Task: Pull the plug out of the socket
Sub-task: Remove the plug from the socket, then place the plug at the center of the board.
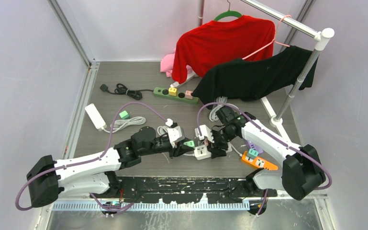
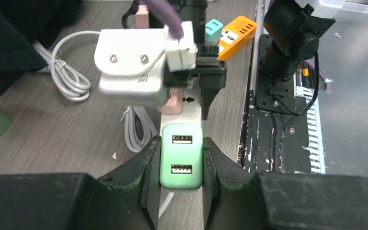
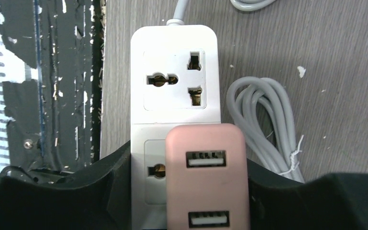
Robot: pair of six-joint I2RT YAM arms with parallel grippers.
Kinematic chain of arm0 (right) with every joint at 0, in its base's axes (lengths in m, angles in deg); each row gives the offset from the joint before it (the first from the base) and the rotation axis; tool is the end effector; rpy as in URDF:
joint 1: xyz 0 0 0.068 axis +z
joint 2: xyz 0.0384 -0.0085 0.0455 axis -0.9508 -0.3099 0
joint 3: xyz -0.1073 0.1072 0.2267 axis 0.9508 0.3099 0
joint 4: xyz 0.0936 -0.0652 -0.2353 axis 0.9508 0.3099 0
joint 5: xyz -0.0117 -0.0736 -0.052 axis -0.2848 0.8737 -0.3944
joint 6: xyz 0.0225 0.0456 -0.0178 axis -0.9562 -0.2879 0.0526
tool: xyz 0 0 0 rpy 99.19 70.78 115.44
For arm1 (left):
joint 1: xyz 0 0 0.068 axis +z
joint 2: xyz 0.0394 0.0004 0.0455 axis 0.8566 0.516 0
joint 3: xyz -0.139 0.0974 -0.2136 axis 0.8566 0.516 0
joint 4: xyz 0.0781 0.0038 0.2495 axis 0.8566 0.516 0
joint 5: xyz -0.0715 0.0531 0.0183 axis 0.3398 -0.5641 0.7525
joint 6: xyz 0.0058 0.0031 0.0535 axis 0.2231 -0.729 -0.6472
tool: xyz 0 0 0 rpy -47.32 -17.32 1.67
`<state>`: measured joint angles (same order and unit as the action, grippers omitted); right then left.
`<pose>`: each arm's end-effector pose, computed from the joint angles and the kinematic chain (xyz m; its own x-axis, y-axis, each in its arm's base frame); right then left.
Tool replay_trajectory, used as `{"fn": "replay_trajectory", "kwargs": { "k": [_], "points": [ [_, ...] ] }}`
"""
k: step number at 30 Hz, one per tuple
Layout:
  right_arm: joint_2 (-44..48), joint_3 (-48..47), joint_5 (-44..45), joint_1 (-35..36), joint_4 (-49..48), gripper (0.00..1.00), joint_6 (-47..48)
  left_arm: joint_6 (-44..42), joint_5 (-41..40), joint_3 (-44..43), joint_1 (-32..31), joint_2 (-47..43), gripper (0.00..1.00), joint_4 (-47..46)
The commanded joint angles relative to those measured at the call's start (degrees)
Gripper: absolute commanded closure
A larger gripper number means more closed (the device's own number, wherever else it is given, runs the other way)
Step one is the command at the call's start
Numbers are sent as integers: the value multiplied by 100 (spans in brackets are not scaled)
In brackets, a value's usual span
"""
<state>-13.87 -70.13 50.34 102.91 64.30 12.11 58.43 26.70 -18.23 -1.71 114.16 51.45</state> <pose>0.1745 0.1293 0.2120 0.0579 -0.7772 -0.6266 -0.9906 -0.1228 0.0608 0.1092 -0.2139 0.2637 -0.0834 0.1273 -0.9884 0.9708 0.2344 -0.0517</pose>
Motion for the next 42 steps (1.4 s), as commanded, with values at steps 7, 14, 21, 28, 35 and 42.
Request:
{"fn": "replay_trajectory", "kwargs": {
  "k": [7, 14, 21, 28, 35, 42],
  "points": [
    [325, -421, -476, -266, 779, 99, 408, 1599, -1088, 135, 885, -498, 100, 1202],
    [309, -410, -445, -283, 798, 98, 387, 3122, -473, 805, 2982, -971, 100, 1177],
    [327, -384, -379, -317, 773, 93, 378, 4189, -1687, 900, 3746, -729, 100, 1866],
    [327, -359, -370, -327, 759, 92, 377, 4826, -3225, 899, 3913, -712, 93, 2476],
    [323, -349, -361, -327, 763, 92, 378, 5131, -3612, 904, 4245, -570, 85, 2566],
    [317, -339, -361, -326, 763, 91, 378, 5337, -3278, 723, 4773, -136, 72, 2525]
  ]
}}
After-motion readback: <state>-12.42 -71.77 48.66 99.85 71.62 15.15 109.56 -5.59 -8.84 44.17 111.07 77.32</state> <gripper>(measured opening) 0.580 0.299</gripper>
